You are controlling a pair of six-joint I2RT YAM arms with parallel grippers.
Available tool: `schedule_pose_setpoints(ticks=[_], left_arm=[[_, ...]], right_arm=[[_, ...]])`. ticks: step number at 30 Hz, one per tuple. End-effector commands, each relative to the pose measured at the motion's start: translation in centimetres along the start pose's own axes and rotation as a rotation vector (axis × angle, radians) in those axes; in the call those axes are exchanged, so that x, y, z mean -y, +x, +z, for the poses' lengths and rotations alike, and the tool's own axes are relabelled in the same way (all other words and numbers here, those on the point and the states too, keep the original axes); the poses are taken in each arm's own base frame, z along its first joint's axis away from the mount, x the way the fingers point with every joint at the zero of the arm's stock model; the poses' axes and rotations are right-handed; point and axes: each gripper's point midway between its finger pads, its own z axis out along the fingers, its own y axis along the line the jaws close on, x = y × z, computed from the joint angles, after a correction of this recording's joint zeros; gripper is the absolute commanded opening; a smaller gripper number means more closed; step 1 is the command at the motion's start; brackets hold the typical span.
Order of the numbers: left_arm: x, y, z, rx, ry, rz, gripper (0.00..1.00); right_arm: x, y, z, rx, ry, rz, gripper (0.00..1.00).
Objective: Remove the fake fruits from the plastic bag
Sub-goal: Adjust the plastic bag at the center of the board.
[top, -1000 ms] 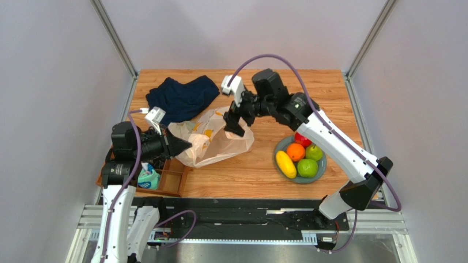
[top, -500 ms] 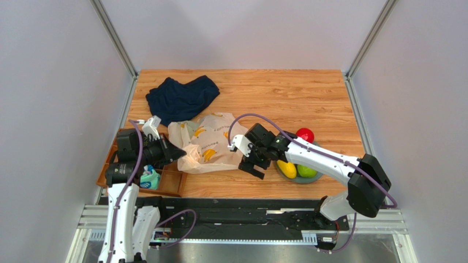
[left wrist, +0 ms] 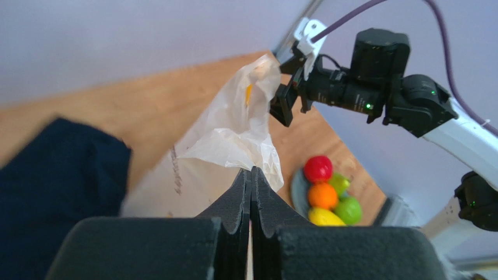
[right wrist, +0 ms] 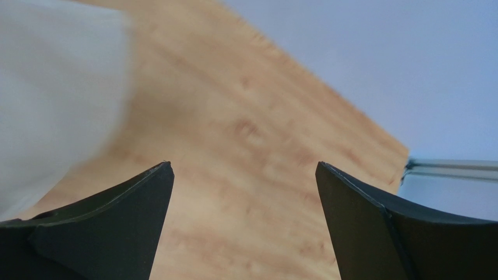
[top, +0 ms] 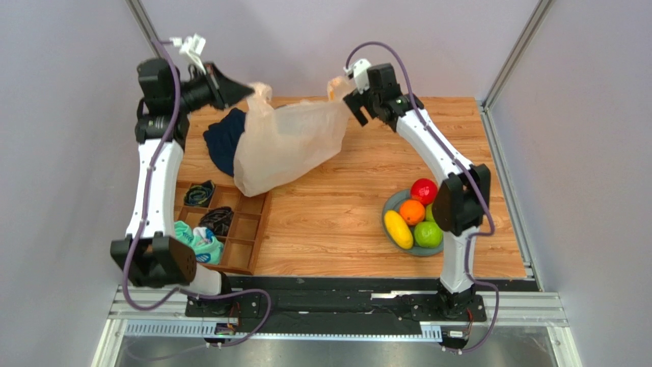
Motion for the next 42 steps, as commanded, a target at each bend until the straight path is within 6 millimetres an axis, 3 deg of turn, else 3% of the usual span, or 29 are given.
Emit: schedule_pose_setpoints(ticks=[1, 3, 4, 5, 6, 7, 9, 10, 11, 12, 13, 14, 15, 16, 17, 18, 19, 21, 22, 24, 25, 26, 29, 31, 32, 33, 38, 42], left_arm=[[3.0, -9.0, 2.5, 0.126, 0.127, 0.244, 0.00], [4.1, -10.8, 3.2, 0.155, 0.141, 0.309, 0.00], [5.3, -12.3, 2.9, 0.187, 0.153, 0.381, 0.00], [6.3, -12.6, 2.9, 0.193, 0.174, 0.405, 0.00], [7.3, -12.7, 2.7, 0.193, 0.203, 0.423, 0.00], [8.3, -12.8, 2.3, 0.195, 0.226, 0.430, 0.00], [10.6, -11.8, 1.3, 0.171, 0.277, 0.415, 0.00], [9.6, -10.1, 1.6, 0.129, 0.276, 0.364, 0.00], [9.7, -8.7, 1.5, 0.101, 0.286, 0.337, 0.00], [12.2, -7.3, 0.2, 0.084, 0.329, 0.342, 0.00], [10.3, -3.8, 0.9, 0.014, 0.317, 0.253, 0.00], [10.5, -1.8, 0.5, -0.025, 0.326, 0.211, 0.00], [12.0, -0.3, -1.1, -0.037, 0.339, 0.214, 0.00], [10.3, 3.6, -0.8, -0.107, 0.320, 0.132, 0.00], [10.3, 6.4, -1.4, -0.175, 0.306, 0.067, 0.00], [10.8, 8.0, -2.6, -0.187, 0.294, 0.089, 0.00], [9.6, 11.7, -2.9, -0.257, 0.268, 0.007, 0.00], [10.1, 15.4, -4.4, -0.313, 0.239, -0.062, 0.00], [9.2, 18.4, -4.8, -0.366, 0.218, -0.133, 0.00], [8.7, 20.6, -6.0, -0.378, 0.161, -0.159, 0.00], [7.8, 22.6, -6.4, -0.414, 0.131, -0.196, 0.00], [7.6, 23.6, -6.9, -0.438, 0.112, -0.213, 0.00], [7.0, 24.8, -7.3, -0.443, 0.084, -0.204, 0.00], [7.1, 24.3, -7.1, -0.424, 0.089, -0.195, 0.00], [7.2, 24.1, -7.0, -0.417, 0.091, -0.189, 0.00], [7.1, 23.8, -6.9, -0.412, 0.089, -0.184, 0.00], [7.0, 23.6, -6.8, -0.401, 0.086, -0.186, 0.00], [6.7, 23.9, -6.9, -0.402, 0.071, -0.161, 0.00]], right_arm=[[10.3, -8.1, -0.3, 0.215, 0.282, 0.089, 1.00], [12.9, -10.6, -2.2, 0.305, 0.363, 0.113, 1.00], [14.1, -11.7, -4.2, 0.342, 0.391, 0.122, 1.00], [14.6, -12.2, -5.4, 0.361, 0.403, 0.135, 1.00], [14.9, -12.2, -6.4, 0.368, 0.398, 0.151, 1.00], [15.3, -12.8, -9.2, 0.403, 0.387, 0.175, 1.00], [13.0, -12.6, -10.1, 0.430, 0.222, 0.233, 1.00], [12.7, -13.6, -12.8, 0.485, 0.171, 0.242, 1.00], [10.5, -14.7, -13.8, 0.537, 0.040, 0.234, 1.00], [9.2, -14.8, -14.3, 0.547, -0.035, 0.225, 1.00], [8.3, -15.3, -15.6, 0.574, -0.094, 0.225, 1.00], [6.8, -15.5, -16.0, 0.586, -0.164, 0.228, 1.00], [5.8, -15.2, -15.9, 0.567, -0.202, 0.266, 1.00], [5.2, -14.9, -15.9, 0.559, -0.222, 0.274, 1.00], [4.6, -14.5, -15.6, 0.544, -0.239, 0.275, 1.00], [3.8, -14.4, -15.6, 0.539, -0.254, 0.274, 1.00], [2.9, -13.5, -14.8, 0.510, -0.271, 0.276, 1.00], [1.0, -13.4, -14.8, 0.498, -0.329, 0.268, 1.00], [0.0, -13.5, -14.6, 0.491, -0.359, 0.265, 1.00], [-3.4, -13.5, -14.6, 0.467, -0.440, 0.226, 1.00], [-4.4, -13.7, -14.9, 0.473, -0.456, 0.179, 1.00], [-6.8, -13.5, -14.9, 0.457, -0.490, 0.144, 1.00], [-10.6, -12.5, -15.0, 0.418, -0.487, 0.041, 1.00], [-11.3, -11.6, -15.9, 0.386, -0.453, 0.016, 1.00], [-12.4, -9.5, -15.3, 0.327, -0.418, -0.016, 1.00], [-12.0, -9.4, -16.8, 0.346, -0.394, -0.031, 1.00], [-12.9, -4.7, -18.2, 0.260, -0.309, -0.171, 1.00], [-11.9, 1.5, -16.1, 0.093, -0.206, -0.370, 1.00]])
